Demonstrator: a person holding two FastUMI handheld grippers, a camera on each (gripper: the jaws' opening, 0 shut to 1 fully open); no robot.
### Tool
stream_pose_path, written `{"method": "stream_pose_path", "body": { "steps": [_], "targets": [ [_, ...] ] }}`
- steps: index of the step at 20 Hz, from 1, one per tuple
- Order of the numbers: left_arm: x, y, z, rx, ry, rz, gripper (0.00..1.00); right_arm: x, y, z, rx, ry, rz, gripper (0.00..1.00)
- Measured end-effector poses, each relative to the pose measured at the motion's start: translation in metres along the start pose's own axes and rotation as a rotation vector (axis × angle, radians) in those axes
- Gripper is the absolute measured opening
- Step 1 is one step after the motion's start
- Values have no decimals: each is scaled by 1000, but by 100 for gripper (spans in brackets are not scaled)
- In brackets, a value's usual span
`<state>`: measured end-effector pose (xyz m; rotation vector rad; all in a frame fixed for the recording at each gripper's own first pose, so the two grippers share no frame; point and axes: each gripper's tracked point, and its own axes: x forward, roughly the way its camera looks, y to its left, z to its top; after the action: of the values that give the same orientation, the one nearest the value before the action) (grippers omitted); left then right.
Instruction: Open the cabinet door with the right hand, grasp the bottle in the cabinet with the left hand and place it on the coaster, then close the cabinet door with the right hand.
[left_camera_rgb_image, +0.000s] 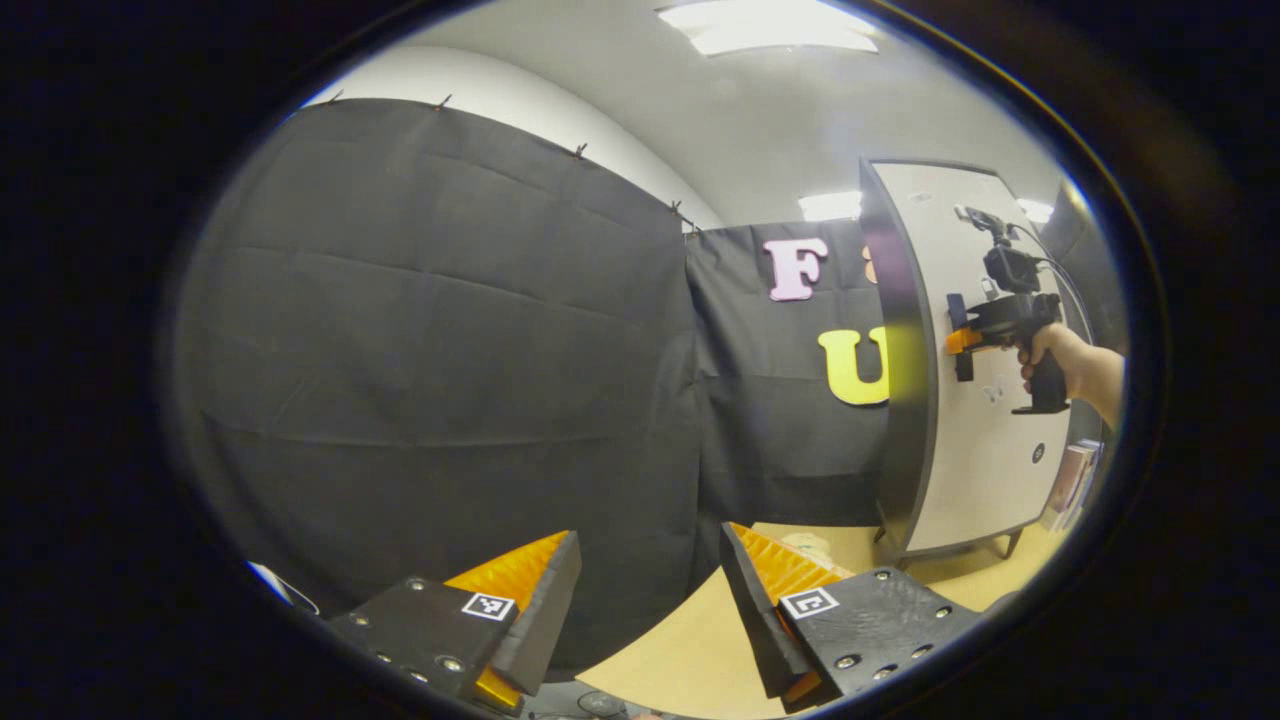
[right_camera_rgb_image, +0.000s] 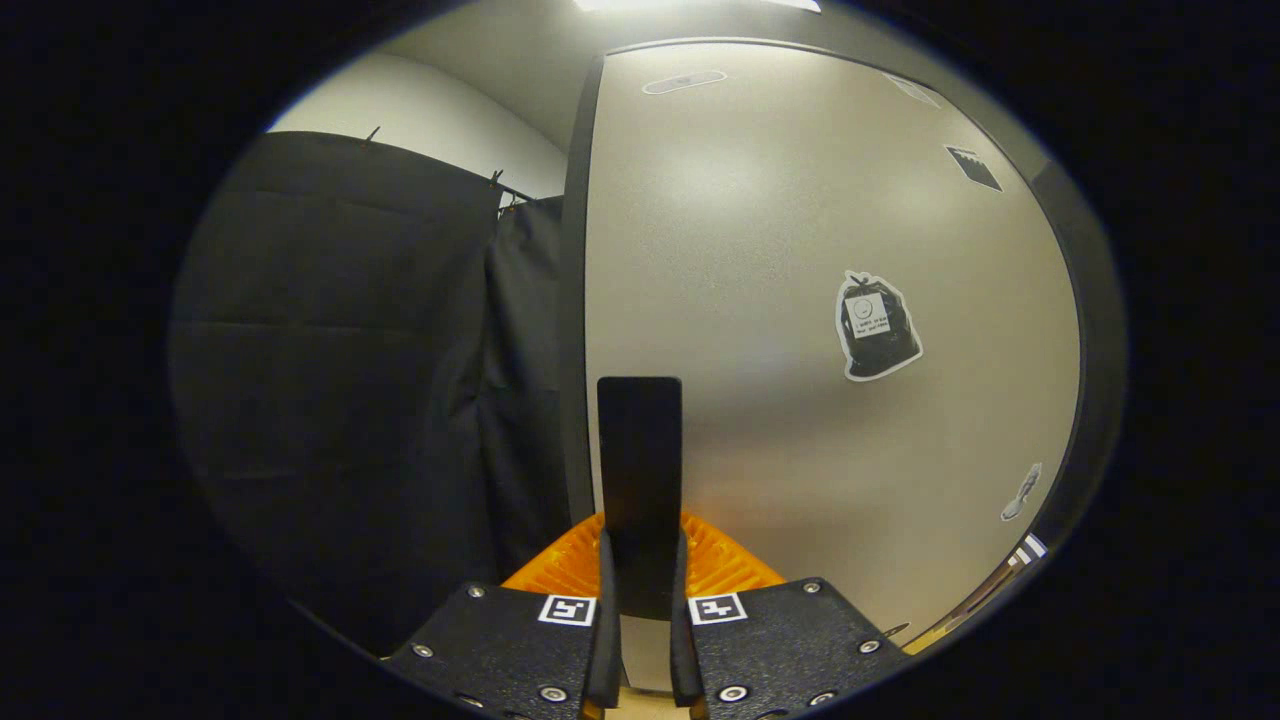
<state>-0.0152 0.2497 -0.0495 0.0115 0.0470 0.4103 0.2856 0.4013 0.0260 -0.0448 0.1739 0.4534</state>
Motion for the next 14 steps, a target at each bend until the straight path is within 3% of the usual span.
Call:
{"method": "stream_pose_path", "body": {
  "steps": [5, 7, 11, 14],
  "targets": [
    [-2, -9, 11, 1, -20, -64, 80, -14, 4, 1, 11, 5, 44, 19],
    [-7, -13, 19, -4, -23, -91, 86, -13, 3, -1, 15, 5, 63, 19],
    [-28, -44, 15, 0, -28, -140, 86, -19, 1, -3, 9, 5, 97, 19],
    [-18, -68, 25, 7, -33, -160, 86, -23, -2, -4, 8, 2, 127, 19]
  ]
}}
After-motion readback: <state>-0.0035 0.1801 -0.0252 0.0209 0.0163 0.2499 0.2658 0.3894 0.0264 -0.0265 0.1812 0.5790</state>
